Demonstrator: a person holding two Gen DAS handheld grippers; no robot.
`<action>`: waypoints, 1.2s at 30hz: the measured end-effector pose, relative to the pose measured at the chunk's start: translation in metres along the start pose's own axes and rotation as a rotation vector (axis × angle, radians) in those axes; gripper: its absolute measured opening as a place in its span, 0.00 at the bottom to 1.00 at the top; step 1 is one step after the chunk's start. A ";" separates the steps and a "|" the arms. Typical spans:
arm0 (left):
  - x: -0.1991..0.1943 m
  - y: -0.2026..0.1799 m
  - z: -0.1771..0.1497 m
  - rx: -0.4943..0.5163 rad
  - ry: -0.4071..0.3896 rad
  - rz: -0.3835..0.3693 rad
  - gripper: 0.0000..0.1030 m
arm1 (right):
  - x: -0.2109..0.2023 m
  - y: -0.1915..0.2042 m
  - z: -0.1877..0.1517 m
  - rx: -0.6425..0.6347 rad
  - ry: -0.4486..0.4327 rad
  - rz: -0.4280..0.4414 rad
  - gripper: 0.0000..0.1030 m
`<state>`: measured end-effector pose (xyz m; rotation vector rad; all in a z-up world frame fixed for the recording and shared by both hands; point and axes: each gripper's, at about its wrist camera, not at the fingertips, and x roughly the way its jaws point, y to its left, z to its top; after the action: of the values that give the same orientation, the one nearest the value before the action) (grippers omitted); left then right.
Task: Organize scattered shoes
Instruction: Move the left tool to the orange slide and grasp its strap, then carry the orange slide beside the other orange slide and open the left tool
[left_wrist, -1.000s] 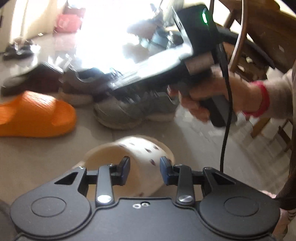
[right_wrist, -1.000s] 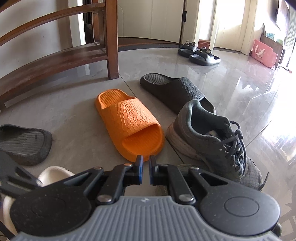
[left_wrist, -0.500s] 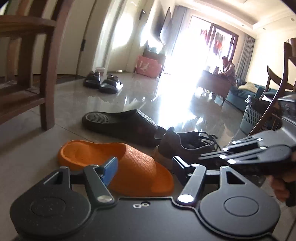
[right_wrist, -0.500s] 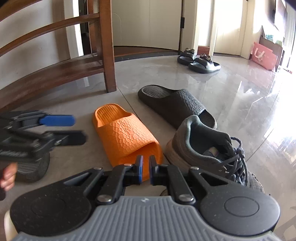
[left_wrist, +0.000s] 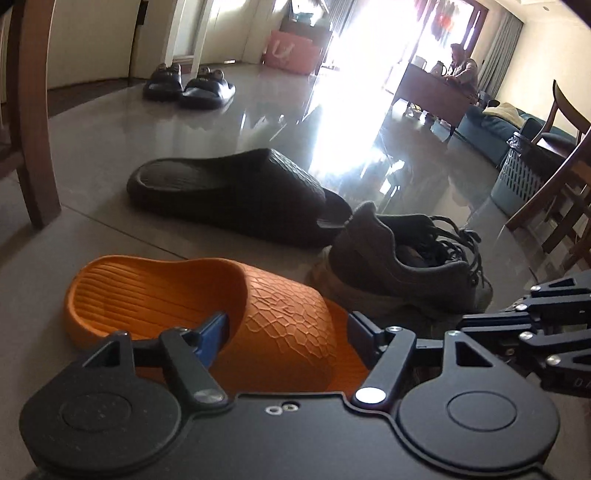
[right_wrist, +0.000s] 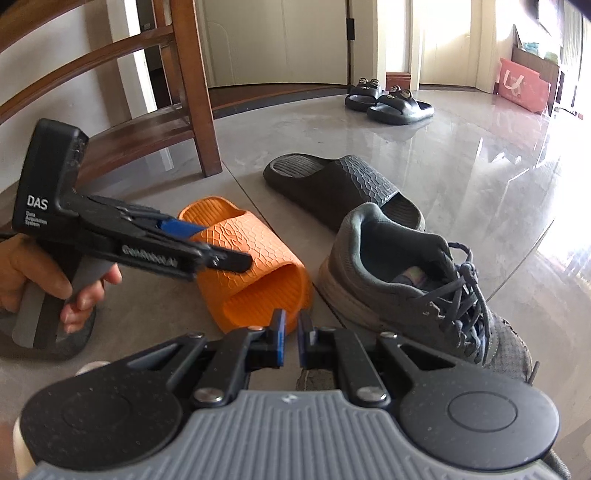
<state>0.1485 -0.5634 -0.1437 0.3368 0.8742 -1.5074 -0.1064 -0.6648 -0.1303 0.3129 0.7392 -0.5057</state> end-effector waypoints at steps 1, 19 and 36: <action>0.000 0.002 -0.001 -0.021 0.010 -0.023 0.28 | 0.000 0.001 0.000 0.001 0.000 0.003 0.10; -0.016 -0.012 -0.052 -0.177 -0.095 -0.089 0.13 | 0.009 0.010 0.001 -0.059 -0.012 -0.036 0.10; -0.142 -0.031 -0.036 -0.089 -0.355 -0.115 0.11 | -0.028 0.031 0.022 -0.087 -0.144 -0.059 0.10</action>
<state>0.1311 -0.4389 -0.0619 -0.0492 0.6825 -1.5675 -0.0953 -0.6394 -0.0920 0.1717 0.6295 -0.5446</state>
